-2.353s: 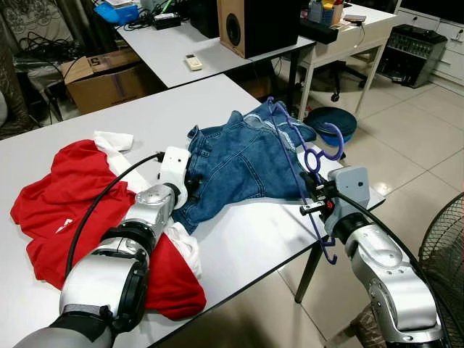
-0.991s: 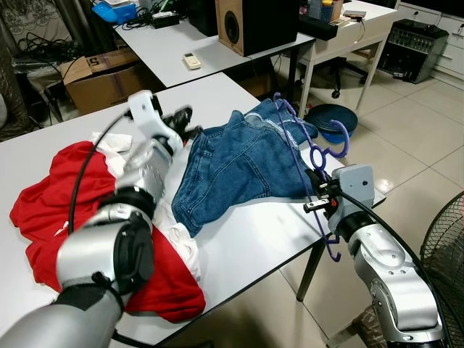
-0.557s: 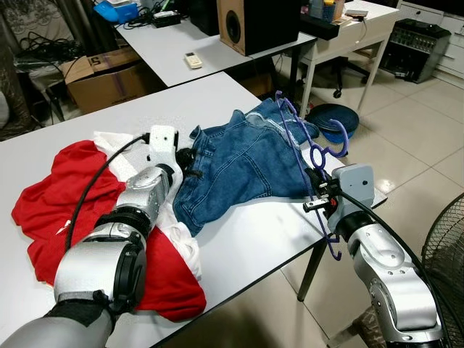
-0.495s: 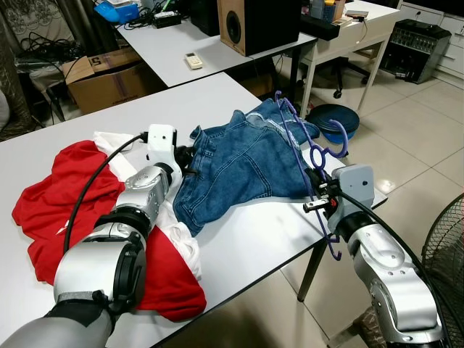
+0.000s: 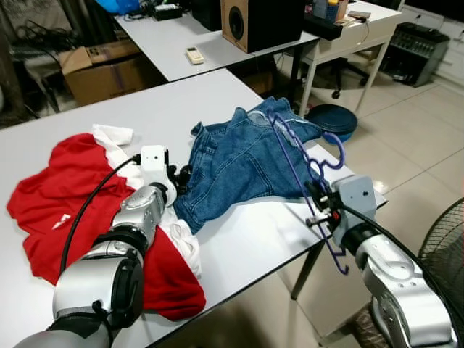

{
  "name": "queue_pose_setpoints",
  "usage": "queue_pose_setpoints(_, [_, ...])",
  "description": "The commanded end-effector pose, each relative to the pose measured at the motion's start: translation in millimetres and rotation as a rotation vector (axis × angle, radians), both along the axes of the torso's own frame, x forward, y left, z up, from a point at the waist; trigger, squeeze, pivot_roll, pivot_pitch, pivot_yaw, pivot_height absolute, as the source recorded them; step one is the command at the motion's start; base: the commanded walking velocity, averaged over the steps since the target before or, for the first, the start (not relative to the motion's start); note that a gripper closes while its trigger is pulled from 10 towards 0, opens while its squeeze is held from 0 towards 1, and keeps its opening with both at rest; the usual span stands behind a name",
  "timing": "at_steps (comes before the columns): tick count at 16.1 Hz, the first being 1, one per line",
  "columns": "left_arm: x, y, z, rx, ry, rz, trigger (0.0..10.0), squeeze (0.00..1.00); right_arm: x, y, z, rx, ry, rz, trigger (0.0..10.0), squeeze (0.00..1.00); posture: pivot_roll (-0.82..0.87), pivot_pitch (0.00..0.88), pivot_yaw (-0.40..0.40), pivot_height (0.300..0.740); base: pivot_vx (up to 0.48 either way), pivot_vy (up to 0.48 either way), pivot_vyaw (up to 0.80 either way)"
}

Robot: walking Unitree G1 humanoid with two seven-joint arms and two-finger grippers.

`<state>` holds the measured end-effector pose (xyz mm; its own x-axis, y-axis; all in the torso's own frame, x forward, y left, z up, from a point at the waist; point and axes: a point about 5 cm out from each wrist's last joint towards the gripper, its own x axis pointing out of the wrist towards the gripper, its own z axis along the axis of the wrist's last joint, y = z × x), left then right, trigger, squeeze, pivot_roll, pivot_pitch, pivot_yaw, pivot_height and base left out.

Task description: Hang hanger

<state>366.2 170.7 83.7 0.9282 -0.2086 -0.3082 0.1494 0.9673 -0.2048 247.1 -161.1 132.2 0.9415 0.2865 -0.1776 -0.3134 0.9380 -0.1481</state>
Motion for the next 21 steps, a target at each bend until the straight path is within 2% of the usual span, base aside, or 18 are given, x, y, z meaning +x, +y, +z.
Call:
queue_pose_setpoints(1, [-6.1,-2.7,-10,-0.035,0.039,-0.019,10.0,1.00,-3.4,3.2,2,-0.005,0.007,0.029,10.0,0.00,-0.30,0.000,0.033,0.740,0.000,0.000,0.00])
queue_pose_setpoints(3, [-11.2,-10.1,-18,-0.126,0.079,-0.047,10.0,1.00,-5.3,2.3,2,-0.017,0.021,0.036,10.0,0.00,-0.31,0.000,0.025,0.740,0.000,0.000,0.00])
queue_pose_setpoints(5, [-14.5,-12.1,-23,-0.105,0.104,-0.068,10.0,1.00,-6.4,1.4,2,-0.019,0.028,0.036,10.0,0.00,-0.30,0.000,0.023,0.740,0.000,0.000,0.00])
queue_pose_setpoints(6, [-17.3,-11.5,-28,-0.041,0.128,-0.081,10.0,0.90,-7.2,1.4,1,-0.022,0.034,0.038,10.0,0.00,-0.30,0.000,0.024,0.740,0.000,0.000,0.00])
queue_pose_setpoints(7, [-19.4,-9.4,-32,0.036,0.147,-0.089,10.0,0.05,-7.4,2.1,1,-0.025,0.036,0.042,10.0,0.00,-0.30,0.000,0.025,0.740,0.000,0.000,0.00])
queue_pose_setpoints(8, [-20.3,-7.9,-33,0.075,0.157,-0.096,3.2,0.00,-6.9,2.6,1,-0.024,0.037,0.042,10.0,0.00,-0.30,0.000,0.025,0.740,0.000,0.000,0.00])
queue_pose_setpoints(9, [-20.6,-7.5,-34,0.082,0.162,-0.099,0.3,0.00,-6.4,2.7,1,-0.024,0.038,0.042,10.0,0.00,-0.30,0.000,0.026,0.740,0.000,0.000,0.00])
queue_pose_setpoints(10, [-20.9,-7.7,-34,0.084,0.169,-0.104,0.0,0.00,-5.9,2.9,1,-0.023,0.038,0.042,10.0,0.00,-0.29,0.000,0.027,0.740,0.000,0.000,0.00])
queue_pose_setpoints(13, [-19.9,-11.1,-32,0.056,0.160,-0.120,0.0,0.00,-3.5,3.4,1,-0.020,0.037,0.039,10.0,0.00,-0.28,0.000,0.033,0.740,0.000,0.000,0.00])
queue_pose_setpoints(16, [-18.6,-23.1,-29,-0.047,0.148,-0.155,0.0,0.00,-1.5,4.2,1,-0.016,0.034,0.032,10.0,0.00,-0.27,0.000,0.034,0.740,0.000,0.000,0.00])
queue_pose_setpoints(19, [-19.8,-26.9,-31,-0.047,0.146,-0.167,0.0,0.00,1.9,6.1,1,-0.016,0.027,0.034,10.0,0.00,-0.26,0.000,0.036,0.740,0.000,0.000,0.00])
queue_pose_setpoints(21, [-19.6,-28.6,-30,-0.082,0.139,-0.164,0.0,0.00,5.6,7.3,2,-0.019,0.016,0.037,10.0,0.00,-0.26,0.000,0.040,0.740,0.000,0.000,0.00])
